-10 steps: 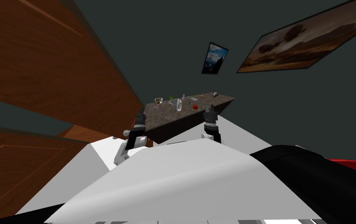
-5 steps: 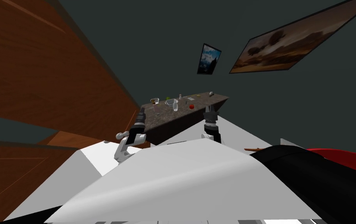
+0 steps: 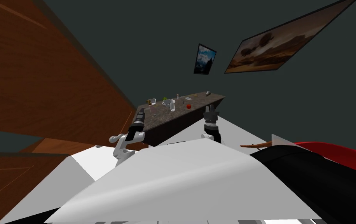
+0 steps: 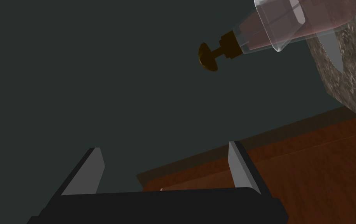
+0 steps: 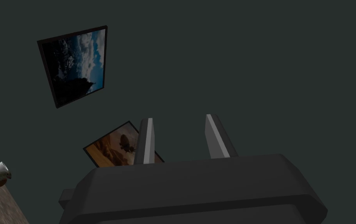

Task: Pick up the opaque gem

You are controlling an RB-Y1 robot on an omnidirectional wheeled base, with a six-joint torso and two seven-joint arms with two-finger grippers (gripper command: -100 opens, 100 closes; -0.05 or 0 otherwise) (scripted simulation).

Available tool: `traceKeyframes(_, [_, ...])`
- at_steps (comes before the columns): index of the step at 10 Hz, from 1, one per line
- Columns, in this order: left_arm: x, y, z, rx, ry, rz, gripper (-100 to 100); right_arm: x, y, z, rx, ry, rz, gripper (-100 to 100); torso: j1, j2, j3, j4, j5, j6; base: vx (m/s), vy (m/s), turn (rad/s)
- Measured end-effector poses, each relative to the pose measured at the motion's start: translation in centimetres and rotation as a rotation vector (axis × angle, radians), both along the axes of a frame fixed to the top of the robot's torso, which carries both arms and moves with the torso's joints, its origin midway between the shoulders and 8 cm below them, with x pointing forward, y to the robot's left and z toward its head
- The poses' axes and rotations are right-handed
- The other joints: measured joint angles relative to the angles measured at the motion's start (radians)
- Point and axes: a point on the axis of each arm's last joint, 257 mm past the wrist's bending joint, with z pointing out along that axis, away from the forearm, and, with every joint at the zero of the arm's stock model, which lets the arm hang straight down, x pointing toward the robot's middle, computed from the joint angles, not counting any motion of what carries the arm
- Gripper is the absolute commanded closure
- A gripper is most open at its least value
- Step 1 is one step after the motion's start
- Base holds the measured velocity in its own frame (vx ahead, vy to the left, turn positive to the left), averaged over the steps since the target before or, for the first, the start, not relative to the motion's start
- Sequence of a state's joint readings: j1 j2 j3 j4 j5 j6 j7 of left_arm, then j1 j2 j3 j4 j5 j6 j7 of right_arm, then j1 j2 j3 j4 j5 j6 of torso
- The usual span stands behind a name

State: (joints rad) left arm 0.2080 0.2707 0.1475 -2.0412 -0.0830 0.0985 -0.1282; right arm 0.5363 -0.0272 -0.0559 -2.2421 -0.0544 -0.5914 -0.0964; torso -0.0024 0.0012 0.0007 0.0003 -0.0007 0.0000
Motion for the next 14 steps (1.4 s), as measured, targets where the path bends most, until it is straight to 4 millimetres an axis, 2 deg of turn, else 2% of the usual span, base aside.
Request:
traceKeyframes(8, [2.3,3.7,-2.6,0.005,0.144,0.092,-100,0.0,0.0,0.0,0.000,0.000,0.000,0,-0.002,-0.001,0.000,0.000,0.000,0.000,0.004,-0.052,-0.066])
traceKeyframes(14, [3.1,6.6,-4.6,-0.006,0.257,0.166,-100,0.0,0.0,0.0,0.000,0.000,0.000,0,0.001,-0.001,0.000,0.000,0.000,0.000,0.008,-0.036,-0.056])
